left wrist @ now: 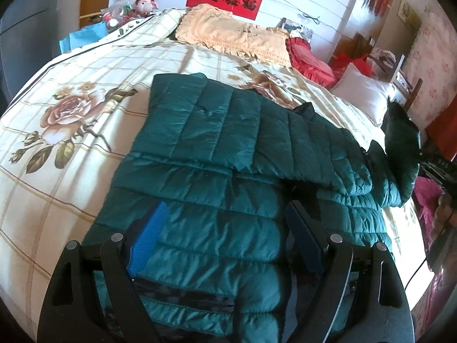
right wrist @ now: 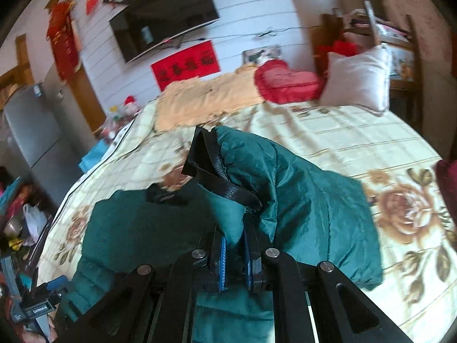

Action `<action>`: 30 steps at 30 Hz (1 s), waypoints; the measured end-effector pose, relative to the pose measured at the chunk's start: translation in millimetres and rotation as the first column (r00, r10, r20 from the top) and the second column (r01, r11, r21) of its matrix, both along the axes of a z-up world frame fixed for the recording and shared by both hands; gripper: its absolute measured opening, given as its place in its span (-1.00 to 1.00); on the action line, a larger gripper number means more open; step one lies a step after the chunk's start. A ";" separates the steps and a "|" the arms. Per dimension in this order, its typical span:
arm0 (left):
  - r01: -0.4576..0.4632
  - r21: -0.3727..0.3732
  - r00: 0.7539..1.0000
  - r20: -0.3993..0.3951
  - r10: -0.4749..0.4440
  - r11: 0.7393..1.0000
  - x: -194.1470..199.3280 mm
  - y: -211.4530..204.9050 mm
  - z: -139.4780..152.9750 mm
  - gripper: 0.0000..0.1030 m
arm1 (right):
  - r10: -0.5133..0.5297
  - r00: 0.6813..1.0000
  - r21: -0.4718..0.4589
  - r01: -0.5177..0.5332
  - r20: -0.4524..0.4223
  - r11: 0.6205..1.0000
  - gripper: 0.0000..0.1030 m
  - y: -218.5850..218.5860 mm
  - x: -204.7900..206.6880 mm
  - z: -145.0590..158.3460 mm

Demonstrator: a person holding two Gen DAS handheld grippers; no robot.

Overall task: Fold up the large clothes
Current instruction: 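Lift the held sleeve and fold it across the jacket body with the right gripper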

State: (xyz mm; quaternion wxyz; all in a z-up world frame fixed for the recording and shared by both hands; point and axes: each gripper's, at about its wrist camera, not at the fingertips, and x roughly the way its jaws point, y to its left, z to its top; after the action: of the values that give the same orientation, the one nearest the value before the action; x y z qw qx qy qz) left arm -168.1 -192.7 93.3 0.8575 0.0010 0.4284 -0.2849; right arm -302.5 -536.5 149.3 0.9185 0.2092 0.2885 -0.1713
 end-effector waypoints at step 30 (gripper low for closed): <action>-0.102 -0.063 0.994 -0.034 0.100 0.993 22.5 53.6 -2.3 0.65 | 0.395 0.917 0.142 -0.384 -0.062 0.913 -0.81 181.3 166.5 -31.9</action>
State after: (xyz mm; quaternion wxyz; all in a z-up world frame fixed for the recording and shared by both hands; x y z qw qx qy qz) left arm -145.6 -139.1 91.0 0.8636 -0.0527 0.4318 -0.2549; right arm -136.0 -355.2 117.4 0.9052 0.1975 0.3756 0.0246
